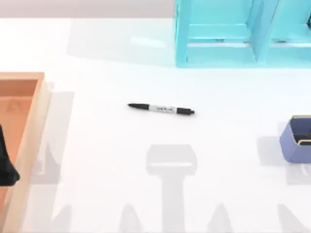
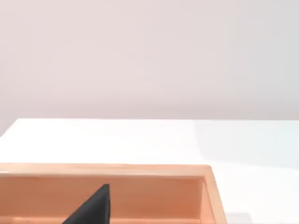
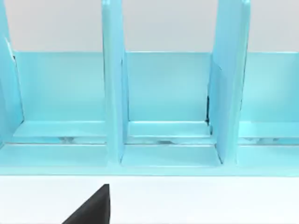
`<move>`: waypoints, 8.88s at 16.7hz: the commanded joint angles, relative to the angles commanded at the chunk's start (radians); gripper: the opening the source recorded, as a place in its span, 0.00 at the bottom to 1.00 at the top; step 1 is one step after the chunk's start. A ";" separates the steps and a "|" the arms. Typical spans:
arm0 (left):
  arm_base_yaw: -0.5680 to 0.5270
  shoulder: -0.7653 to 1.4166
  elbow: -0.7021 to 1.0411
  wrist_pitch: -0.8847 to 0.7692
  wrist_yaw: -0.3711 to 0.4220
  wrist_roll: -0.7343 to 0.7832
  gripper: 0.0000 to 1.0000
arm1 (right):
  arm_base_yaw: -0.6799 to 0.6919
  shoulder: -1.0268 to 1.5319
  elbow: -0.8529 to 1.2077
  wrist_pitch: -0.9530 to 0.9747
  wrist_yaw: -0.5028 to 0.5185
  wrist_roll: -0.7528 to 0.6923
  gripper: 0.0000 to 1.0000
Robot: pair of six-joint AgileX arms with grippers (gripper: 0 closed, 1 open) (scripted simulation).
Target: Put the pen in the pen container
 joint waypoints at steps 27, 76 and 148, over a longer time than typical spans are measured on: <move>0.000 0.000 0.000 0.000 0.000 0.000 1.00 | 0.506 1.929 1.944 -1.022 0.100 -0.565 1.00; 0.000 0.000 0.000 0.000 0.000 0.000 1.00 | 0.637 2.694 2.326 -1.077 0.152 -0.765 0.00; 0.000 0.000 0.000 0.000 0.000 0.000 1.00 | -0.453 1.651 0.800 0.207 -1.662 -0.637 0.00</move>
